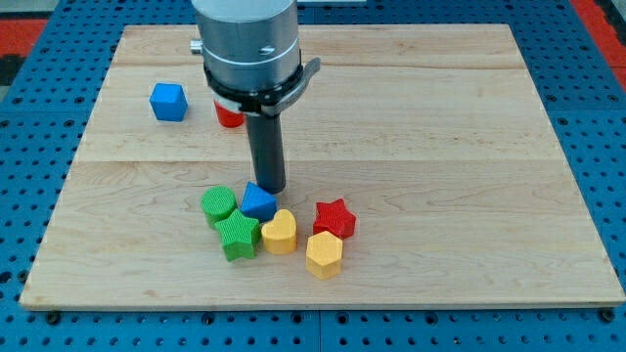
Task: Slide the blue triangle into the green star
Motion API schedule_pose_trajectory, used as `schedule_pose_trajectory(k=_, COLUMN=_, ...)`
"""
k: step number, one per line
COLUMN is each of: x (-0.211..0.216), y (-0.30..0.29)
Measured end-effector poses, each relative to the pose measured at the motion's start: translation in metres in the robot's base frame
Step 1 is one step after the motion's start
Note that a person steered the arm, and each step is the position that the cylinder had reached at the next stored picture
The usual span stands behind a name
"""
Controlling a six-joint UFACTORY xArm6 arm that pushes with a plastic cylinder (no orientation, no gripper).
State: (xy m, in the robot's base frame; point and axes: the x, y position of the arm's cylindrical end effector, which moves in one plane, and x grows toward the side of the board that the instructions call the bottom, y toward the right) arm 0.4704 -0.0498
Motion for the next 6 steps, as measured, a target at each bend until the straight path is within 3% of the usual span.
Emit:
schedule_pose_trajectory(k=1, x=-0.049, y=0.003)
schedule_pose_trajectory(k=6, x=-0.050, y=-0.010)
